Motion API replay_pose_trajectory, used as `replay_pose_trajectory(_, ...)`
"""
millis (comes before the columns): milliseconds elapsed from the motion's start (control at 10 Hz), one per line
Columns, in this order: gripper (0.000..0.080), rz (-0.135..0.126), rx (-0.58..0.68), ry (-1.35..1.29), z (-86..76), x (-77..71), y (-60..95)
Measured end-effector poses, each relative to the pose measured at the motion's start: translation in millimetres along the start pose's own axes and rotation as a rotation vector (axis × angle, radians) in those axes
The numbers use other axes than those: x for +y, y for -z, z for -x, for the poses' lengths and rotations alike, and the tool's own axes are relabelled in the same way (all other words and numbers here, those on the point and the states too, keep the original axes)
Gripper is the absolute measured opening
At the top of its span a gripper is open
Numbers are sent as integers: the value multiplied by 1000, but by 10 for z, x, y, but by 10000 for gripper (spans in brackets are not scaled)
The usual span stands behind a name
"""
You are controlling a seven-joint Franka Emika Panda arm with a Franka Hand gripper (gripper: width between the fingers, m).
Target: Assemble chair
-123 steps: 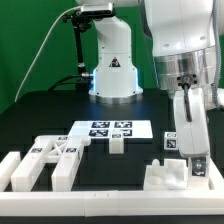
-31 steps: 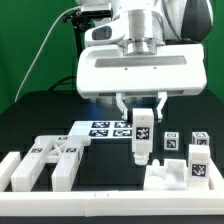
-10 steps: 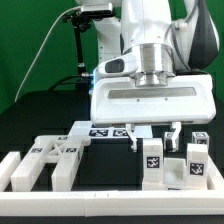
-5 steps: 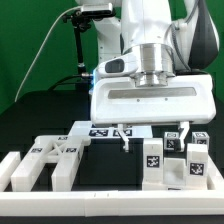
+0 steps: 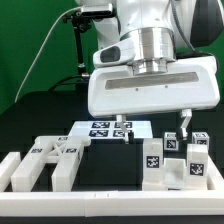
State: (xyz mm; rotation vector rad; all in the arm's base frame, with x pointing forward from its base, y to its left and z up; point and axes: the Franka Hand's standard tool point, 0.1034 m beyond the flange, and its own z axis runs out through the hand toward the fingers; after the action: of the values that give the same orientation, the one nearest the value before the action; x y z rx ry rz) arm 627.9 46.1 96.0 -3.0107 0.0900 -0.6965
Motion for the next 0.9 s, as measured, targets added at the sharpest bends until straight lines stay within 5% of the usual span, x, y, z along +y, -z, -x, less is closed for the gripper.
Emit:
replay_pose_trajectory(300, 649, -32, -188, -40, -85, 142, -49)
replay_pose_trajectory(500, 649, -51, -376, -96, 139, 93, -102)
replay_pose_trajectory(600, 649, -47, -402, -117, 29, 102, -147)
replay_pose_trajectory(900, 649, -32, -412, -145, 180, -61, -283)
